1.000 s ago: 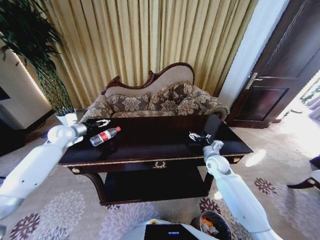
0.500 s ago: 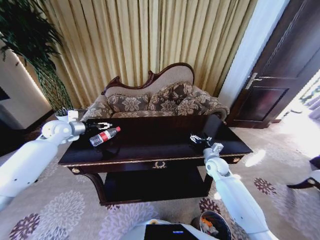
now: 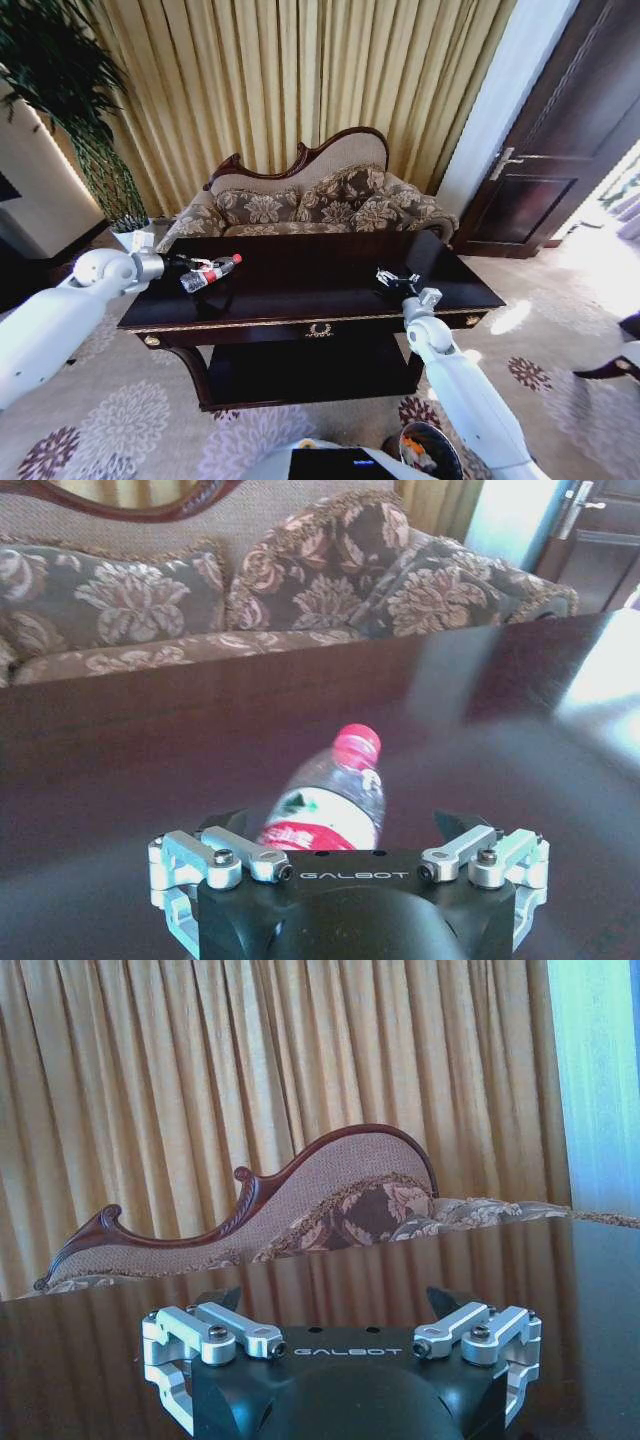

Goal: Move to the front of the table and place the trash on the table into the trash bin.

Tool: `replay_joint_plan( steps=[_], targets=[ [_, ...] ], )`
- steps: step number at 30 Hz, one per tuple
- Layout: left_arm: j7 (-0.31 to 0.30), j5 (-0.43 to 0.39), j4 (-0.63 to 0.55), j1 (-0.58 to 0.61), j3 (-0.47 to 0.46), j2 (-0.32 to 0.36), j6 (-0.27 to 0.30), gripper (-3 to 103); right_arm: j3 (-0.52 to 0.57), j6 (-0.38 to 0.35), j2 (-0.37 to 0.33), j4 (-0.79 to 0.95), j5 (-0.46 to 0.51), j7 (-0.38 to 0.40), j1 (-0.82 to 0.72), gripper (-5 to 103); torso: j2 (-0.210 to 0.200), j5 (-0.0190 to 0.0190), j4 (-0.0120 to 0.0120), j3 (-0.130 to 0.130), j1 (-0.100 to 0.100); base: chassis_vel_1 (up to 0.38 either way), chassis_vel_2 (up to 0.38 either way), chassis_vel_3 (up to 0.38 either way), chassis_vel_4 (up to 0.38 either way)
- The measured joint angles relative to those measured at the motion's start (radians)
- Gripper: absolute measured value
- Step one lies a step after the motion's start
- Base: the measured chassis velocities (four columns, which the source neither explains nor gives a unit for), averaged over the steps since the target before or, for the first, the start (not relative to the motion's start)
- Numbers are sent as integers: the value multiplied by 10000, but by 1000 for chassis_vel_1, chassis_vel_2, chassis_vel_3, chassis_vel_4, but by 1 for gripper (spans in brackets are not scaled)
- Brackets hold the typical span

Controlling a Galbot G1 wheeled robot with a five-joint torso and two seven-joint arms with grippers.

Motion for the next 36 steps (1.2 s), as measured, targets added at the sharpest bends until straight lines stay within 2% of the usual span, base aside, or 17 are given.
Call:
replay_joint_plan(
  steps=[4, 8, 9, 11, 12, 13, 15, 22, 36],
  targets=[
    [159, 151, -31, 95, -25, -93, -14, 100, 10, 119, 7, -1, 26, -8, -12, 100, 0, 4, 0, 1, 0, 0, 0, 0, 0],
    [226, 221, -102, 297, -174, -114, -22, 100, 135, -23, -109, 229, 496, 124, 320, 100, -10, 38, -9, 12, 1, 0, 0, 0, 0],
    [226, 221, -102, 297, -174, -114, -22, 100, 135, -23, -109, 229, 496, 124, 320, 100, -10, 38, -9, 12, 1, 0, 0, 0, 0],
    [236, 284, -164, 483, -286, -141, -28, 100, 221, -306, -417, 565, 803, 297, 792, 100, -9, 8, -2, 9, 3, 0, 0, 0, 0],
    [237, 335, -199, 604, -363, -156, -40, 100, 212, -651, -613, 728, 947, 380, 1029, 100, -10, 16, 0, 9, 3, 0, 0, 0, 0],
    [237, 335, -199, 604, -363, -156, -40, 100, 212, -651, -613, 728, 947, 380, 1029, 100, -10, 16, 0, 9, 3, 0, 0, 0, 0],
    [249, 432, -255, 797, -491, -169, -64, 100, 208, -1179, -936, 1090, 1196, 529, 1400, 100, -7, 10, 0, 4, 2, 0, 0, 0, 0],
    [457, 752, -343, 1250, -842, -120, -81, 100, 145, -1762, -1477, 1472, 1358, 639, 1745, 100, -4, 14, -2, 3, 2, 0, 0, 0, 0],
    [766, 1085, -351, 1375, -907, -71, -76, 100, 382, -1842, -1847, 1584, 1479, 741, 1698, 100, -2, 10, 1, 2, 0, 0, 0, 0, 0]
  ],
)
